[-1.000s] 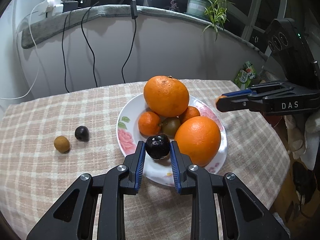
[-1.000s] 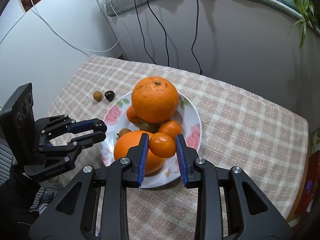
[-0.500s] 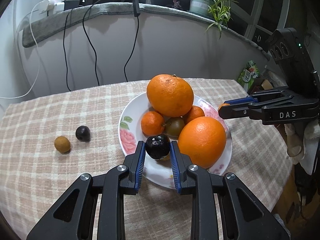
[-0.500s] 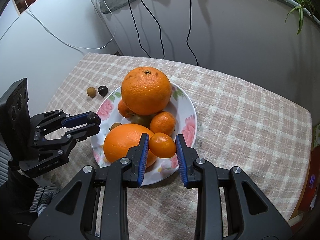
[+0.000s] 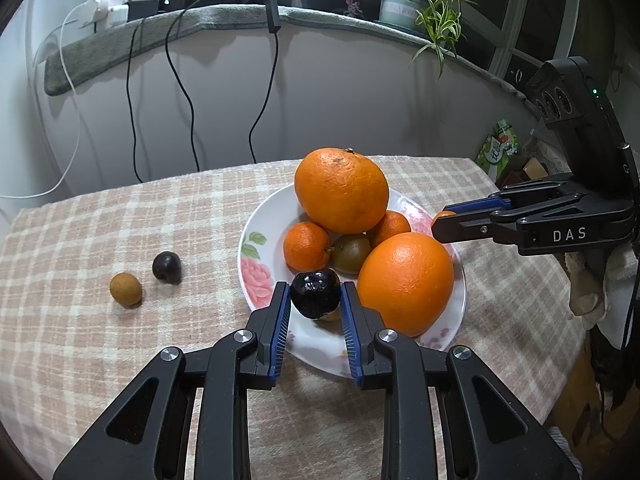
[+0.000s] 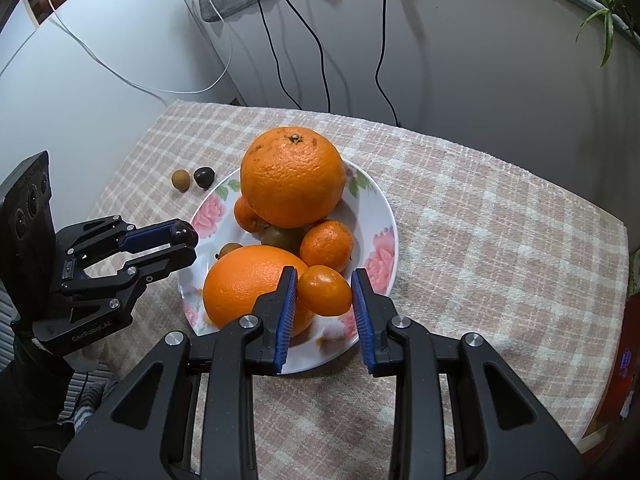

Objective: Organize fruits
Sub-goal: 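Lower both grippers into the plate and open them to release plum and tangerine, then withdraw both grippers and move them toward the loose kiwi and plum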

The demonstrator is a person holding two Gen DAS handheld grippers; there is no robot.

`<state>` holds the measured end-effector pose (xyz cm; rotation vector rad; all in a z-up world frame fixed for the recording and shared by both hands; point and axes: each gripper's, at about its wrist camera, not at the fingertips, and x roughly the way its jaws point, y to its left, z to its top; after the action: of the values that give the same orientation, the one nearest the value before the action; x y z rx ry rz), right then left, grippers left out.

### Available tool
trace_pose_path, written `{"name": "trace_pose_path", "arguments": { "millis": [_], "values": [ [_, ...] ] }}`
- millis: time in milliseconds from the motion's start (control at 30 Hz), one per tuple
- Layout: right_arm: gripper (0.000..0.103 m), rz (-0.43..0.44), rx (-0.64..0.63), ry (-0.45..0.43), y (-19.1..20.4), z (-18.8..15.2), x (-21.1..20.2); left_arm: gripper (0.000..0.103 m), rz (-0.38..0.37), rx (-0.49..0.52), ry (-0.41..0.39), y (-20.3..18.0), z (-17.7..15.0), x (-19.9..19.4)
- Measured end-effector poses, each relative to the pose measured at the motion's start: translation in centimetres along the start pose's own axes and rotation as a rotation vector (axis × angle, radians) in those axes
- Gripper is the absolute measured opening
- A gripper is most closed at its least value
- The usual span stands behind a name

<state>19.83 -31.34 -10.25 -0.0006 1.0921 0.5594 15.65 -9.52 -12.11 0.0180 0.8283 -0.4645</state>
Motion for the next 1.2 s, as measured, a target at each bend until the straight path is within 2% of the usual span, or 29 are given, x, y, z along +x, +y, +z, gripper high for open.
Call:
{"name": "trace_pose_path", "arguments": {
  "millis": [133,200,267,367,433,500,567,633,767,1200],
  "values": [
    [0.031,-0.005,-0.003,0.004,0.0,0.1,0.1,0.034,0.001,0.002,-0.004,0.0,0.0,-0.1],
    [0.044,-0.017,-0.002,-0.001,0.0,0.1,0.1,0.038,0.002,0.003,-0.006,0.0,0.0,-0.1],
    [0.053,-0.016,-0.002,-0.006,-0.1,0.1,0.0,0.045,0.004,0.002,-0.009,0.0,0.0,-0.2],
    [0.054,-0.013,-0.005,-0.012,-0.1,0.1,-0.1,0.052,0.006,0.003,-0.011,-0.1,0.0,-0.3],
    [0.055,-0.013,-0.011,-0.014,0.0,0.1,-0.2,0.062,0.011,0.004,-0.014,-0.2,0.0,-0.3],
    [0.063,-0.015,-0.015,-0.019,0.1,0.1,-0.2,0.069,0.017,0.006,-0.017,-0.3,0.0,-0.4],
    [0.071,-0.019,-0.019,-0.028,0.1,0.1,-0.4,0.070,0.026,0.010,-0.020,-0.4,0.0,-0.5],
    [0.071,-0.021,-0.025,-0.036,0.3,0.1,-0.5,0.080,0.045,0.011,-0.019,-0.5,0.1,-0.5],
    [0.071,-0.033,-0.037,-0.039,0.6,0.3,-0.7,0.081,0.084,0.024,-0.022,-0.5,0.1,-0.7],
    [0.071,-0.069,-0.059,-0.062,1.8,0.9,-1.0,0.081,0.119,0.025,-0.048,0.1,0.0,-1.7]
  ]
}}
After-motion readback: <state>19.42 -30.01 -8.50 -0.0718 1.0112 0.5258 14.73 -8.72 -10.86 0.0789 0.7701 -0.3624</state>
